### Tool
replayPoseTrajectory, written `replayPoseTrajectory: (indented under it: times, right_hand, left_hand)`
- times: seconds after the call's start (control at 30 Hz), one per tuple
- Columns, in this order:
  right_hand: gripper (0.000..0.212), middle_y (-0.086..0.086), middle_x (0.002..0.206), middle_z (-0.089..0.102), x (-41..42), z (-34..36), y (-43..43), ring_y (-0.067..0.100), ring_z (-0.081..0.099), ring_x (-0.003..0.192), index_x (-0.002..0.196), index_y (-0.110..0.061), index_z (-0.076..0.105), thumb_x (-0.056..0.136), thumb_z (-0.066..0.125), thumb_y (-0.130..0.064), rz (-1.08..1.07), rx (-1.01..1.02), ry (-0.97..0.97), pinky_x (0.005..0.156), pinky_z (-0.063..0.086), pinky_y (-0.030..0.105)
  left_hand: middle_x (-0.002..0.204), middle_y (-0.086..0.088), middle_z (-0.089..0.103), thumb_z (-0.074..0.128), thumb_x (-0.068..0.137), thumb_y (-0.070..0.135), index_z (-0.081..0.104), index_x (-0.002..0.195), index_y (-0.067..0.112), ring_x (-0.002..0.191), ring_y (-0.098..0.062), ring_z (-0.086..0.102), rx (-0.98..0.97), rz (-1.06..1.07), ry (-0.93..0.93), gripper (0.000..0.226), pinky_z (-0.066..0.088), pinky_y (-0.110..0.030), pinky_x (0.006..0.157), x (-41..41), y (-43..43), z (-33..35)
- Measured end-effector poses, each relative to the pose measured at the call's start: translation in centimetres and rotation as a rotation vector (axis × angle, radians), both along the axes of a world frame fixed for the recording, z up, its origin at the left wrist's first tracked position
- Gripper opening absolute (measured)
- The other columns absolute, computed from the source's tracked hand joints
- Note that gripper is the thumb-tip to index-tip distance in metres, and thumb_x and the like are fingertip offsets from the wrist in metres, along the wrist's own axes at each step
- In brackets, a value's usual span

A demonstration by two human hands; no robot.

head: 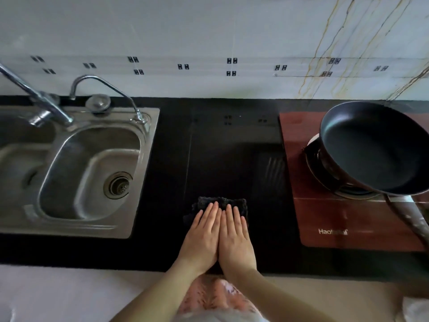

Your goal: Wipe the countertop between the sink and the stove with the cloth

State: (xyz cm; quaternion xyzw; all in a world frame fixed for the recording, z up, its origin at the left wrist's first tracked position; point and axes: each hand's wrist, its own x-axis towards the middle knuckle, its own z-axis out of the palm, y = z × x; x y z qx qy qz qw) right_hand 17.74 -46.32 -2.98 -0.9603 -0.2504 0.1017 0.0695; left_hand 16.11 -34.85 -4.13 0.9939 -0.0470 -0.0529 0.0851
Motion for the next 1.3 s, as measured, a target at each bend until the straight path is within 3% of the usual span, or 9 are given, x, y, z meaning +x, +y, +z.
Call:
replayPoseTrajectory:
  times: [0.1, 0.27, 0.43, 0.57, 0.73, 0.9, 1.07, 1.2, 1.3]
  right_hand:
    - [0.072, 0.017, 0.152, -0.020, 0.0, 0.8, 4.6, 0.031, -0.023, 0.139, 0.145, -0.001, -0.011, 0.097, 0.038, -0.021, 0.081, 0.062, -0.024, 0.114, -0.009, 0.045]
    - [0.069, 0.017, 0.155, -0.010, -0.3, 0.4, 13.2, 0.031, -0.019, 0.140, 0.146, -0.002, -0.007, 0.098, 0.037, -0.024, 0.195, 0.136, 0.008, 0.114, -0.009, 0.045]
    - [0.066, 0.017, 0.157, -0.008, 0.1, -0.1, 17.1, 0.030, -0.018, 0.141, 0.147, -0.004, -0.007, 0.099, 0.033, -0.025, 0.237, 0.116, 0.053, 0.113, -0.012, 0.044]
    - [0.066, 0.014, 0.158, -0.006, 0.6, -0.2, 17.2, 0.026, -0.017, 0.142, 0.149, -0.007, -0.005, 0.098, 0.035, -0.023, 0.276, 0.113, 0.063, 0.113, -0.012, 0.041]
    - [0.066, 0.011, 0.159, -0.003, 3.4, -0.5, 14.2, 0.022, -0.012, 0.144, 0.149, -0.009, -0.002, 0.098, 0.039, -0.020, 0.247, 0.147, 0.022, 0.115, -0.007, 0.038]
    - [0.067, 0.007, 0.158, -0.007, 8.0, -0.4, 6.0, 0.019, -0.015, 0.142, 0.149, -0.012, -0.003, 0.098, 0.040, -0.020, 0.102, 0.131, -0.028, 0.115, -0.006, 0.035]
    - [0.069, 0.011, 0.157, 0.009, 10.8, -0.3, -5.1, 0.022, 0.002, 0.144, 0.148, -0.007, 0.013, 0.092, 0.052, -0.015, -0.090, -0.002, -0.055, 0.116, 0.010, 0.036]
    - [0.072, 0.011, 0.157, 0.004, 11.6, 0.0, -9.9, 0.022, 0.002, 0.144, 0.149, -0.007, 0.008, 0.092, 0.051, -0.016, -0.134, -0.111, -0.043, 0.115, 0.008, 0.035]
    - [0.070, 0.012, 0.158, -0.001, 11.6, 0.3, -9.0, 0.021, -0.007, 0.143, 0.149, -0.007, 0.003, 0.094, 0.046, -0.015, -0.179, -0.098, -0.011, 0.116, 0.001, 0.034]
  left_hand:
    - [0.155, -0.013, 0.019, 0.030, 0.093, 0.030, 0.019, 0.146, 0.005, 0.144, -0.021, 0.010, 0.069, 0.032, 0.021, 0.060, 0.008, -0.039, 0.112, -0.7, 5.0, -0.1]
    - [0.156, -0.011, 0.008, 0.045, 0.090, 0.032, 0.012, 0.147, 0.006, 0.144, -0.019, 0.003, 0.107, 0.171, 0.074, 0.071, 0.002, -0.035, 0.113, -2.5, 13.4, -0.1]
    - [0.150, -0.018, 0.029, 0.051, 0.081, 0.033, 0.026, 0.142, 0.000, 0.141, -0.025, 0.019, 0.163, 0.202, 0.100, 0.074, 0.000, -0.034, 0.113, -2.3, 16.8, 0.4]
    - [0.153, -0.020, 0.019, 0.057, 0.084, 0.031, 0.017, 0.145, 0.000, 0.143, -0.029, 0.012, 0.195, 0.224, 0.111, 0.079, -0.001, -0.040, 0.113, -2.0, 16.7, -0.3]
    - [0.152, -0.025, 0.019, 0.055, 0.085, 0.032, 0.015, 0.144, -0.001, 0.142, -0.034, 0.011, 0.201, 0.205, 0.061, 0.078, 0.000, -0.042, 0.117, 0.9, 13.7, 0.3]
    - [0.154, -0.024, -0.003, 0.027, 0.098, 0.028, -0.011, 0.140, 0.002, 0.143, -0.034, -0.008, 0.153, 0.082, 0.010, 0.062, -0.009, -0.043, 0.113, 7.0, 5.4, 1.3]
    - [0.154, -0.027, 0.001, 0.021, 0.096, 0.024, -0.002, 0.144, -0.003, 0.143, -0.037, -0.006, 0.059, -0.069, -0.033, 0.059, -0.002, -0.048, 0.117, 11.4, -5.6, 0.8]
    - [0.153, -0.029, 0.007, 0.022, 0.096, 0.025, 0.005, 0.144, -0.004, 0.143, -0.039, -0.001, 0.030, -0.151, -0.048, 0.059, 0.007, -0.050, 0.116, 12.9, -10.2, 0.1]
    - [0.154, -0.026, 0.008, 0.022, 0.096, 0.025, 0.007, 0.145, -0.004, 0.143, -0.035, 0.000, 0.003, -0.174, -0.066, 0.058, 0.000, -0.046, 0.117, 13.1, -9.7, 0.1]
